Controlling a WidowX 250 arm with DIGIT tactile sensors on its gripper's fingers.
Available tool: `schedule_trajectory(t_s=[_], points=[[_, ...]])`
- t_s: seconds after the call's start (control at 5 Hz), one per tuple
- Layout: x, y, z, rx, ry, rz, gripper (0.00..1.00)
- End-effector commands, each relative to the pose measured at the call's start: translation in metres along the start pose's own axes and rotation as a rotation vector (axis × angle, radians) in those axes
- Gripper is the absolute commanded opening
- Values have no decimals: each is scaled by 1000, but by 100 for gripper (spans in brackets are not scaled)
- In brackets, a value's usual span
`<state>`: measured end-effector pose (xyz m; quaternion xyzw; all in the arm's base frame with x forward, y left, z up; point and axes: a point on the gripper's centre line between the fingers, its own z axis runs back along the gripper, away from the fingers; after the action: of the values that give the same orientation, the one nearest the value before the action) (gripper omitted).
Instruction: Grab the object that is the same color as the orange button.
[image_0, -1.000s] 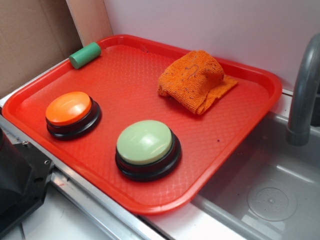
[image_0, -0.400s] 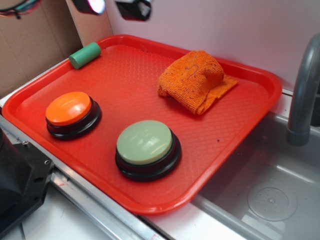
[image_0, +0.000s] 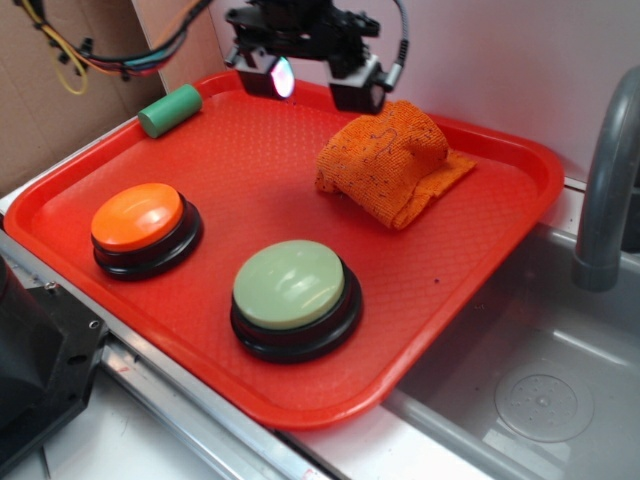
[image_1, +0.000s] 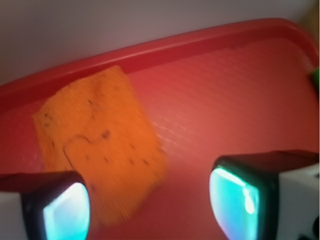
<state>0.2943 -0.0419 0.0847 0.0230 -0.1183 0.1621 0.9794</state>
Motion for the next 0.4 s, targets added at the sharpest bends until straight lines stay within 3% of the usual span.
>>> schedule_trajectory(t_s=[0.0,0.2], points=[[19,-19,-29,-12,14,-12,100],[19,-26,-41,-9,28,-2,100]])
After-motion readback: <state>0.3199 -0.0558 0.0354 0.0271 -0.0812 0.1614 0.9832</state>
